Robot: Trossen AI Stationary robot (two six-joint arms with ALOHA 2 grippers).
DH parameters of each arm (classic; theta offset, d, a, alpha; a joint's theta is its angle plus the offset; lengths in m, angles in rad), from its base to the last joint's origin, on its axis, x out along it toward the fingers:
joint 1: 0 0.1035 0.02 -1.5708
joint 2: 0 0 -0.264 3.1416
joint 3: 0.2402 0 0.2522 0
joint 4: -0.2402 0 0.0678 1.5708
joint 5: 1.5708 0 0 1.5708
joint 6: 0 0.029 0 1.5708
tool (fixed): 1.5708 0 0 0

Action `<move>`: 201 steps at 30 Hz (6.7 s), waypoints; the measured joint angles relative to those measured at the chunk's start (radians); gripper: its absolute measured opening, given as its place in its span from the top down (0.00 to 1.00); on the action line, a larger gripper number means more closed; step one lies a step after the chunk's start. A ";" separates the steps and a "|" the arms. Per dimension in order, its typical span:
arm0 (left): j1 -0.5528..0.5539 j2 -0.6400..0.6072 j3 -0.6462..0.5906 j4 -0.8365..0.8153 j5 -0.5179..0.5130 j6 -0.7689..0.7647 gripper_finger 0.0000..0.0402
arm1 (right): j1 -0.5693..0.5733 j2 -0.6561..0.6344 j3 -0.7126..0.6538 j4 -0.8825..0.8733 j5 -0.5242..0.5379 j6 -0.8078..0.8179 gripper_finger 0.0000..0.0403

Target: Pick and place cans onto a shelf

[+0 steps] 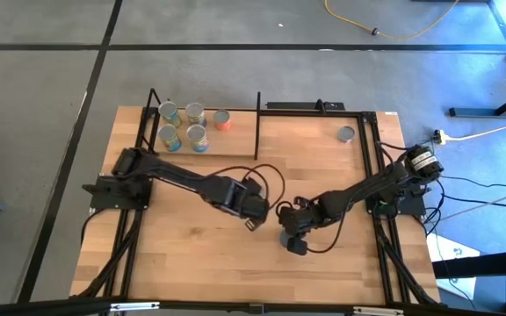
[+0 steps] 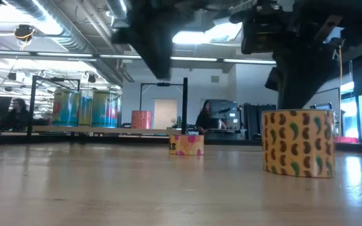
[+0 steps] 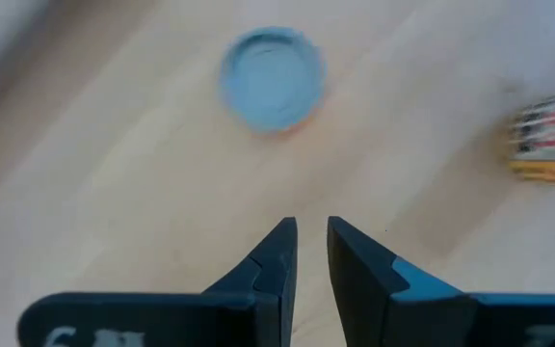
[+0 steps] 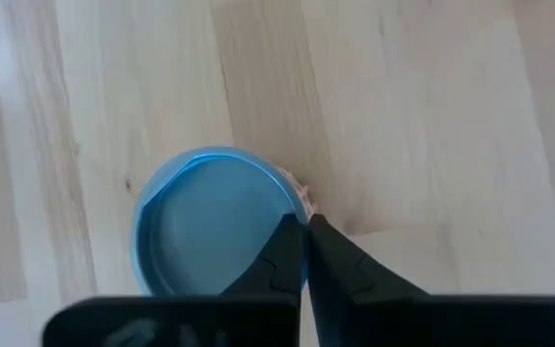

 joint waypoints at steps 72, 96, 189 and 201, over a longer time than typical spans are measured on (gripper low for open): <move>-0.471 -0.416 0.000 -0.451 -0.121 0.289 0.86 | -0.232 0.479 1.252 -0.763 -0.465 -0.653 0.81; -0.413 -0.281 -0.434 0.463 -0.200 0.660 0.86 | -0.038 -0.018 1.258 -0.992 -0.365 -0.753 0.81; 0.029 -0.281 -0.357 0.246 -0.079 0.675 1.00 | -0.047 -0.202 1.245 -1.074 -0.222 -0.779 0.81; 0.366 -0.329 -0.356 0.213 -0.031 0.705 1.00 | -0.198 -0.340 1.122 -1.075 -0.194 -0.816 0.81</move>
